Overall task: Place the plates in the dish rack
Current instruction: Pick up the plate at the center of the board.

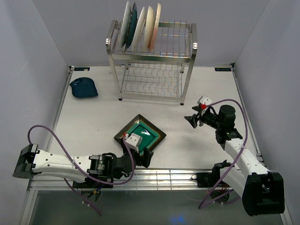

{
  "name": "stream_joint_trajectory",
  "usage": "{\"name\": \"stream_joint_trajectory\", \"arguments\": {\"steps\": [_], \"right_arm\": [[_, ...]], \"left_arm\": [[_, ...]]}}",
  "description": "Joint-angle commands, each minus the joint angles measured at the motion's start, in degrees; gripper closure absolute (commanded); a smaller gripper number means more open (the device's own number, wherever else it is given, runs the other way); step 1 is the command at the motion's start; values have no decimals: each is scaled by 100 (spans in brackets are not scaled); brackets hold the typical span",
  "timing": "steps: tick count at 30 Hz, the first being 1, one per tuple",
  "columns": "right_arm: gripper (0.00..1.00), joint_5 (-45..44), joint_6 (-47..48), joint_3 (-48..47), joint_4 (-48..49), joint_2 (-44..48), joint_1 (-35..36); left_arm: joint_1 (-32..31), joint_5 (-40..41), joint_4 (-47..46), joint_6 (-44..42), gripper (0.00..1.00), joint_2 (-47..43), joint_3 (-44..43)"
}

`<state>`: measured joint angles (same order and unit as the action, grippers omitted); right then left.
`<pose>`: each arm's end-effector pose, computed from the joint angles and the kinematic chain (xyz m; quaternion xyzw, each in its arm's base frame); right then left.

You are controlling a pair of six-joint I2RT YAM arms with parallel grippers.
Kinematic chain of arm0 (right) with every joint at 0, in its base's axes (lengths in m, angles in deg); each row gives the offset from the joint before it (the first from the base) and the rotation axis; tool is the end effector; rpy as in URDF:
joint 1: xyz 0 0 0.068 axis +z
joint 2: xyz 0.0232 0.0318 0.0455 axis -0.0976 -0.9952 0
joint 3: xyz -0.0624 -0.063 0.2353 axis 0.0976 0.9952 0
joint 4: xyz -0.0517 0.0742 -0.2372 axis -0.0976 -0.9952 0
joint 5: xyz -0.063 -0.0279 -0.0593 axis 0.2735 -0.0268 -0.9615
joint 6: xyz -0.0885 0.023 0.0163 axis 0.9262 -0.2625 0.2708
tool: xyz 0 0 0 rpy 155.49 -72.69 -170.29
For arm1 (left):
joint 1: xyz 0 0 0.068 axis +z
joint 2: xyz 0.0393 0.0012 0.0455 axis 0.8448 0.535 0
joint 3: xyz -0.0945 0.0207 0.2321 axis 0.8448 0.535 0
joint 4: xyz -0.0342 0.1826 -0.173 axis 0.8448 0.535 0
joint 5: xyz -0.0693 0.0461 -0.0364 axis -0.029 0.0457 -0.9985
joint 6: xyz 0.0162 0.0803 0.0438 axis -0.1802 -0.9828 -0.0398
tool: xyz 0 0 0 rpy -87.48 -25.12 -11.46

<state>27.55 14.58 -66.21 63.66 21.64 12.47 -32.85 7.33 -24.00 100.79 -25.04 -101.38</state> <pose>0.2452 0.0806 0.2136 -0.3617 0.6749 0.1851 0.6160 0.0622 -0.2098 0.1898 0.1696 0.8029 -0.2305 0.5229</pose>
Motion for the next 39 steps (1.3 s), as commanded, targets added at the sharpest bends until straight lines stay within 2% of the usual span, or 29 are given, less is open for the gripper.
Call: {"name": "stream_joint_trajectory", "arguments": {"steps": [1,3,8,12,17,22,29,35,39], "right_arm": [[29,252,508,-23,-14,347,252],[27,243,737,134,-75,531,471],[23,208,2167,662,-470,1067,1357],[19,-170,2776,1119,-559,1787,1991],[14,-153,3436,1550,-593,2053,2396],[8,-371,3911,1594,-691,1807,2784],[8,-1479,4086,1866,143,1210,3758],[16,-2288,4236,1762,724,349,4287],[26,-2622,4386,1770,1233,-283,4305]], "left_arm": [[6,342,542,230,2,7,-399],[6,316,604,221,2,-132,-417],[-12,228,639,169,2,-677,-259],[-3,201,639,160,2,-1082,-101],[-3,289,840,291,2,-1232,-118],[-3,386,1140,529,2,-1232,-250],[-3,421,1245,529,2,-1224,-311],[-3,500,1763,748,2,-1127,-548],[-3,430,2010,915,2,-1118,-584]]}}
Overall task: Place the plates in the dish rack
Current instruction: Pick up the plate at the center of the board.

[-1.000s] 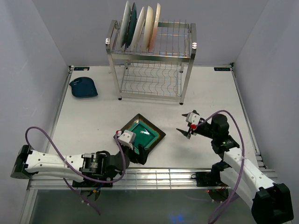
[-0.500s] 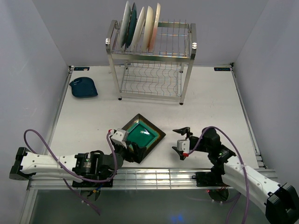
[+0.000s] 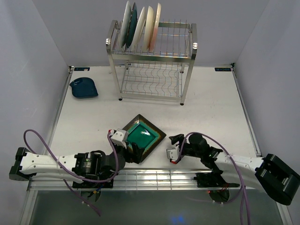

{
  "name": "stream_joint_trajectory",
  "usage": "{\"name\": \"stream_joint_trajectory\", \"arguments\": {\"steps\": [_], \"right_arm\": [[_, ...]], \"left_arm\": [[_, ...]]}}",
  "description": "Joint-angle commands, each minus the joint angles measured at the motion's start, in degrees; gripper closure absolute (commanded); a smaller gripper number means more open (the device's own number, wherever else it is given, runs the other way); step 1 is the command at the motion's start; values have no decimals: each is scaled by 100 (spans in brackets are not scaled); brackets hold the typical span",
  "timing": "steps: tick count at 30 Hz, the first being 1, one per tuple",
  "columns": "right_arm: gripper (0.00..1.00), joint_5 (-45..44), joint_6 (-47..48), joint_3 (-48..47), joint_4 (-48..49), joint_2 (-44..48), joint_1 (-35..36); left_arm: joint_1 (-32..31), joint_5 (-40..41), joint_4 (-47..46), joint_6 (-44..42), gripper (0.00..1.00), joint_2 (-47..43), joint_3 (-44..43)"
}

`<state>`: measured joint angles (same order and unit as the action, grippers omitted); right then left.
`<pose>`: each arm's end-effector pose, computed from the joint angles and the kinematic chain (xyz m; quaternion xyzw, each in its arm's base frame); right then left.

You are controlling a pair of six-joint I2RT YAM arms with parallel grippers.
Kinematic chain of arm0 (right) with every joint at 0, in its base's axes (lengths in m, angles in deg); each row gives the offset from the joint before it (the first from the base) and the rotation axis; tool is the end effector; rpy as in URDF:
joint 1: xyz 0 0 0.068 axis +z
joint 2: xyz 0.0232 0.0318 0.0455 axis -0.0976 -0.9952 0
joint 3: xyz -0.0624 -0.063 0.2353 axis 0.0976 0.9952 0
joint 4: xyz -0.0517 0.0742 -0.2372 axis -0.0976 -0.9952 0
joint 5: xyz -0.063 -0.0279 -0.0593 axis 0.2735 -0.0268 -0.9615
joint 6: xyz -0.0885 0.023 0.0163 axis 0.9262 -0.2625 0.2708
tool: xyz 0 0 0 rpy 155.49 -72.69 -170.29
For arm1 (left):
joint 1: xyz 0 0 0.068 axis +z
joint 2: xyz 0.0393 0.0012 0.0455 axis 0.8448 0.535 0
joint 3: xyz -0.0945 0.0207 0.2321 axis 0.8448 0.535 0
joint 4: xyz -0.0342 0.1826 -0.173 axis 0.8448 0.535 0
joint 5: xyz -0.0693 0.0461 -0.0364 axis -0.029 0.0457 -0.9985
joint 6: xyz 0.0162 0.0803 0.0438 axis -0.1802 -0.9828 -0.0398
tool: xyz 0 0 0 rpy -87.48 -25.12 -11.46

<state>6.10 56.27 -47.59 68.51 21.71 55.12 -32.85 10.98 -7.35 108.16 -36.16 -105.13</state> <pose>0.1257 0.1827 0.1045 -0.7322 0.4201 0.0655 0.5321 0.0658 -0.1733 0.2179 0.1085 0.8098 -0.2354 0.5263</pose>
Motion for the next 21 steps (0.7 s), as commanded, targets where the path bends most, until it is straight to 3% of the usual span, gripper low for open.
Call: {"name": "stream_joint_trajectory", "arguments": {"steps": [1,9,14,21], "right_arm": [[27,-609,305,-66,897,-387,40],[27,-619,508,373,1944,-390,67],[26,-373,499,207,1558,-107,137],[26,-364,613,22,1698,-581,392]], "left_arm": [[-12,-48,371,188,2,-23,-199],[-12,-340,863,363,2,21,-340],[-12,-322,872,407,2,-137,-252],[-3,-410,881,346,2,-462,-182]]}}
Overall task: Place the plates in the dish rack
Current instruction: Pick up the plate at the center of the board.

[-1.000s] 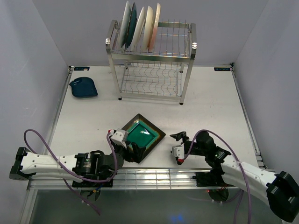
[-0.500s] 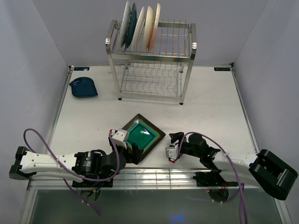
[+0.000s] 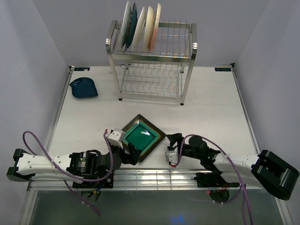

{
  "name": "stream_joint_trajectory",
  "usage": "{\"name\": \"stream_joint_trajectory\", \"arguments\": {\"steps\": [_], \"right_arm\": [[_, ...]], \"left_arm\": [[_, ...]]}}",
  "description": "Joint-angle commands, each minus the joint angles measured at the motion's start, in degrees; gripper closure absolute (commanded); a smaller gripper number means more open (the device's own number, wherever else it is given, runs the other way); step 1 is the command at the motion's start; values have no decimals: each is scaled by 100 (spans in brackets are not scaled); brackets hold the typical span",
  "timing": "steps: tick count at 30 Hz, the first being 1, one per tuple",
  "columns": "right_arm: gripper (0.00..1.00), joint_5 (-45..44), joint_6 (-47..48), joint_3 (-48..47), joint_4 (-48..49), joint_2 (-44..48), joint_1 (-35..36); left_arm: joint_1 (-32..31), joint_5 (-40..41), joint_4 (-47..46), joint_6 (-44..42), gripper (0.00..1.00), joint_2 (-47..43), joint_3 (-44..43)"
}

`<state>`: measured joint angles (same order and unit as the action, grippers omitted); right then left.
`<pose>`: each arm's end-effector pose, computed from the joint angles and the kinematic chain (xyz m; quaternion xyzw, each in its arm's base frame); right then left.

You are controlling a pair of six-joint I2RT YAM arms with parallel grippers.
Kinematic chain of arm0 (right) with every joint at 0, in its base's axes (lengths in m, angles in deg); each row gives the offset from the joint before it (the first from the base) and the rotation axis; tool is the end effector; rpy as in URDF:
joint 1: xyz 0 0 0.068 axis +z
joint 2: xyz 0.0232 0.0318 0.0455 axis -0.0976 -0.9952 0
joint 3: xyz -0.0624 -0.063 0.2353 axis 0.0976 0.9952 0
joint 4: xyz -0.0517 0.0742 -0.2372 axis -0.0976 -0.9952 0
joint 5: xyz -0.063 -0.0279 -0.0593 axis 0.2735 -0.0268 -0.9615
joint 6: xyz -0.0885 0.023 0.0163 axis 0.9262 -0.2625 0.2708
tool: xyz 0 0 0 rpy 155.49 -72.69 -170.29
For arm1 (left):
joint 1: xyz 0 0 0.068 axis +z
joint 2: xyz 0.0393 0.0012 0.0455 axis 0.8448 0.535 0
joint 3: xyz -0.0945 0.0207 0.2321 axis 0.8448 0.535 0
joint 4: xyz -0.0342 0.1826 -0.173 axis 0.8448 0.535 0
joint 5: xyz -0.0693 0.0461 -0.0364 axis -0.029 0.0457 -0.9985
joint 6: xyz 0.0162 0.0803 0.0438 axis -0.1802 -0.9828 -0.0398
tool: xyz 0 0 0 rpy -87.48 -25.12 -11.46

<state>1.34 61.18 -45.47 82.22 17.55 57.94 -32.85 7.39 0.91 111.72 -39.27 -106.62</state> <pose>0.1266 0.1905 0.1108 -0.7231 0.3677 0.0109 0.5846 0.0627 -0.1612 0.2177 0.1158 0.8274 -0.2399 0.4943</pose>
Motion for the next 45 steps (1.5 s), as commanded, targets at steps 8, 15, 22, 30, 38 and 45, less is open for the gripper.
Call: {"name": "stream_joint_trajectory", "arguments": {"steps": [8,15,22,30,38,45], "right_arm": [[25,147,289,57,794,-184,391],[30,130,341,-198,811,-640,567],[31,-63,473,-304,1267,-1326,769],[41,-116,500,-629,1339,-1950,813],[47,-248,561,-928,1426,-2477,866],[56,-511,684,-1051,2014,-3014,927]], "left_arm": [[-12,-51,20,-45,2,-661,116],[-12,-69,-42,-125,2,-645,134],[-3,-8,-51,-195,2,-319,29],[-3,-16,-77,-318,2,-161,-50],[-3,-25,-112,-397,2,-117,-68],[-3,-43,-147,-450,2,-38,-77]]}}
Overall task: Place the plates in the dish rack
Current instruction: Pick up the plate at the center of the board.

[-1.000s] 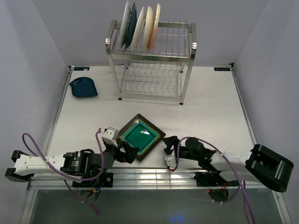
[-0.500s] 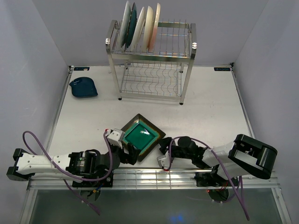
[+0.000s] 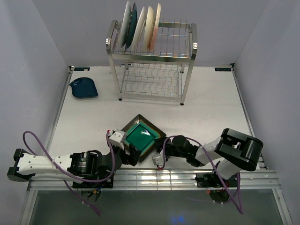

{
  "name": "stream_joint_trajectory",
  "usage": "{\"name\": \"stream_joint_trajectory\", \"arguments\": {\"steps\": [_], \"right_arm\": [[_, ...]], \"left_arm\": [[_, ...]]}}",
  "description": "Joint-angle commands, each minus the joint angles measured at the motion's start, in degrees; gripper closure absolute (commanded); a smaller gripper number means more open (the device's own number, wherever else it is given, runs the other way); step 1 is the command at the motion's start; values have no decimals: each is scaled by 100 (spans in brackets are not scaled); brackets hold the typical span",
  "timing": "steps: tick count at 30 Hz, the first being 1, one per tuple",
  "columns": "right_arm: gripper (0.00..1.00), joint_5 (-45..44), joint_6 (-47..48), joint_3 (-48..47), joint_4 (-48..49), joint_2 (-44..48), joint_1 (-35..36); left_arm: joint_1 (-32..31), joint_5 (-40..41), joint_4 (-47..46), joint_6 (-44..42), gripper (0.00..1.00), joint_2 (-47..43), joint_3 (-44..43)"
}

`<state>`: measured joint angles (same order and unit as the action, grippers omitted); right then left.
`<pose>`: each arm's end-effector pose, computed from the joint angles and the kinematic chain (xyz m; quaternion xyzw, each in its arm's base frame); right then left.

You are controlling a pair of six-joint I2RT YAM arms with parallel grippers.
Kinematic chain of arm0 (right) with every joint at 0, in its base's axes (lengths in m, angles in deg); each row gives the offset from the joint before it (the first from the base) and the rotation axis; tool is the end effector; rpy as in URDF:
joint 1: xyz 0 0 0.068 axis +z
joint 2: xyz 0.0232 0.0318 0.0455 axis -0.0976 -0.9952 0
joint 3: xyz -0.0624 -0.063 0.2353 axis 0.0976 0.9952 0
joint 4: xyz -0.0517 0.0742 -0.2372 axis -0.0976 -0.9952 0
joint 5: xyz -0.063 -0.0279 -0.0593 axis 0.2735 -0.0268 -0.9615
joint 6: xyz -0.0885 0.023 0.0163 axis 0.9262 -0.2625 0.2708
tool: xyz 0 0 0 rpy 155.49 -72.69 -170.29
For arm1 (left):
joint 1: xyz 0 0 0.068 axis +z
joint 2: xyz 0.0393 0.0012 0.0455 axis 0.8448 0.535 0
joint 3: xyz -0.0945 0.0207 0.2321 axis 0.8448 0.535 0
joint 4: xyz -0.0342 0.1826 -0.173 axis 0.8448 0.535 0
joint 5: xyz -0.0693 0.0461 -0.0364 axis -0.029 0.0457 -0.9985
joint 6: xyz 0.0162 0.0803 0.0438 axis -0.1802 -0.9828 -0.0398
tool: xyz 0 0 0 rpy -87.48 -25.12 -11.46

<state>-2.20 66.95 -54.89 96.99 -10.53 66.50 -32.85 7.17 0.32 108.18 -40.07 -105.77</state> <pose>0.1248 0.2470 0.0840 -0.7749 0.3013 0.0040 0.5557 0.0625 -0.1603 0.2155 0.1399 0.8228 -0.2293 0.5008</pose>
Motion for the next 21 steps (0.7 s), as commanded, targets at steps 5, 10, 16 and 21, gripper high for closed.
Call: {"name": "stream_joint_trajectory", "arguments": {"steps": [5,10,16,21], "right_arm": [[69,-298,142,-101,924,-451,141],[90,-237,46,-92,881,-373,176],[92,71,-200,-232,-418,495,202],[92,343,-472,-417,-1614,1244,194]], "left_arm": [[-12,-65,-141,-236,2,192,-223],[-12,-30,-167,-403,2,377,-338],[-3,-30,-395,-798,2,535,-417],[-3,-196,-930,-1413,2,465,-443]]}}
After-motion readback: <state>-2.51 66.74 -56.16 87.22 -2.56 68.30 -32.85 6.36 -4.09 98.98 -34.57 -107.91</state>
